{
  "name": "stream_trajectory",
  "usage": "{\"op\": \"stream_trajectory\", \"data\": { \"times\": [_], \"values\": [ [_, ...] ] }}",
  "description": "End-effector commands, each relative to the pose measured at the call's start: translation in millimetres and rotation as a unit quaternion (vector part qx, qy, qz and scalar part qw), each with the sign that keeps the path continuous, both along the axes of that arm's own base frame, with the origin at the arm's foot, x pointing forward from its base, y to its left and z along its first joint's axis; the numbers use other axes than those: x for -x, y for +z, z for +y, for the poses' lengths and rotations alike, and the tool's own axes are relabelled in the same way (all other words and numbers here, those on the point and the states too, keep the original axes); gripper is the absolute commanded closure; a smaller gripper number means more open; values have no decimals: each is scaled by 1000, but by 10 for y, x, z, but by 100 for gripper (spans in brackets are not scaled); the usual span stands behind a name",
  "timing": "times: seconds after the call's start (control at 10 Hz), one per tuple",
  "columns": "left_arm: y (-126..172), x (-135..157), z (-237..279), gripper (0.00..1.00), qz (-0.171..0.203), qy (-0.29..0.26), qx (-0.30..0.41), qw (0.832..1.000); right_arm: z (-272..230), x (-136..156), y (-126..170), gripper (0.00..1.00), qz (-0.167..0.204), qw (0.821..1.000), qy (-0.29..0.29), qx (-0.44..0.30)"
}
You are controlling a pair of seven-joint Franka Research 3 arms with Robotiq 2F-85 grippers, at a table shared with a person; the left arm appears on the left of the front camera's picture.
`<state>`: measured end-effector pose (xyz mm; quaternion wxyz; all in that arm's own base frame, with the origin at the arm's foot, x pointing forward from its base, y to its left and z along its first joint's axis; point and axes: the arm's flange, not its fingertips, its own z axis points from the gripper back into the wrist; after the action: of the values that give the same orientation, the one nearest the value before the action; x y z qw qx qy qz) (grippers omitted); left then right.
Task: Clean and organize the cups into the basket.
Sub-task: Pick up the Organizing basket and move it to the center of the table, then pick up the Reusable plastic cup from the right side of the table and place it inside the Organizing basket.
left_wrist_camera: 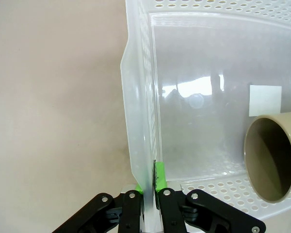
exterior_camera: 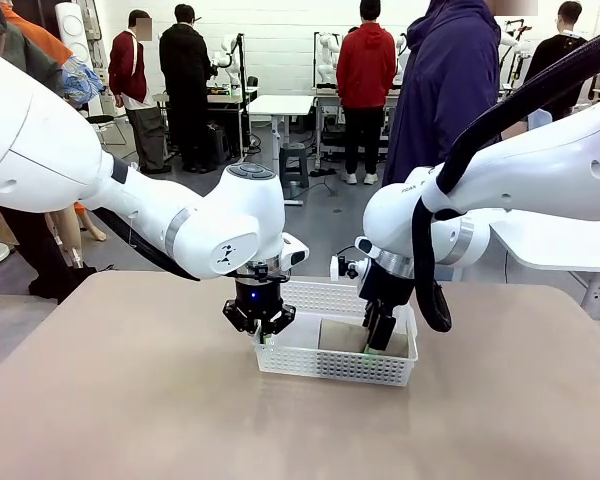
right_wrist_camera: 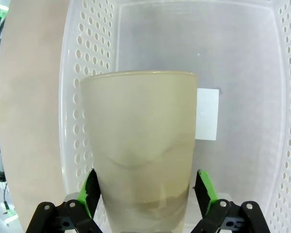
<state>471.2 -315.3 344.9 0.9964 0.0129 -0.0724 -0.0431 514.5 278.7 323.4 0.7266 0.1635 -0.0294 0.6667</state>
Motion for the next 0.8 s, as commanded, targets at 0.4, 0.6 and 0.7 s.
{"op": "stream_trajectory", "data": {
  "times": [0.4, 0.6, 0.7],
  "values": [
    [-2, -6, 4, 100, 0, 1, 0, 1000, -659, 282, 928, 0, -108, 986, -41, -118],
    [-2, -6, 4, 100, 0, 1, 0, 1000, -1233, 517, 1213, 0, -147, 968, -56, -196],
    [-2, -6, 4, 100, 0, 1, 0, 1000, -1568, 612, 1266, 0, -156, 957, -51, -240]
  ]
}}
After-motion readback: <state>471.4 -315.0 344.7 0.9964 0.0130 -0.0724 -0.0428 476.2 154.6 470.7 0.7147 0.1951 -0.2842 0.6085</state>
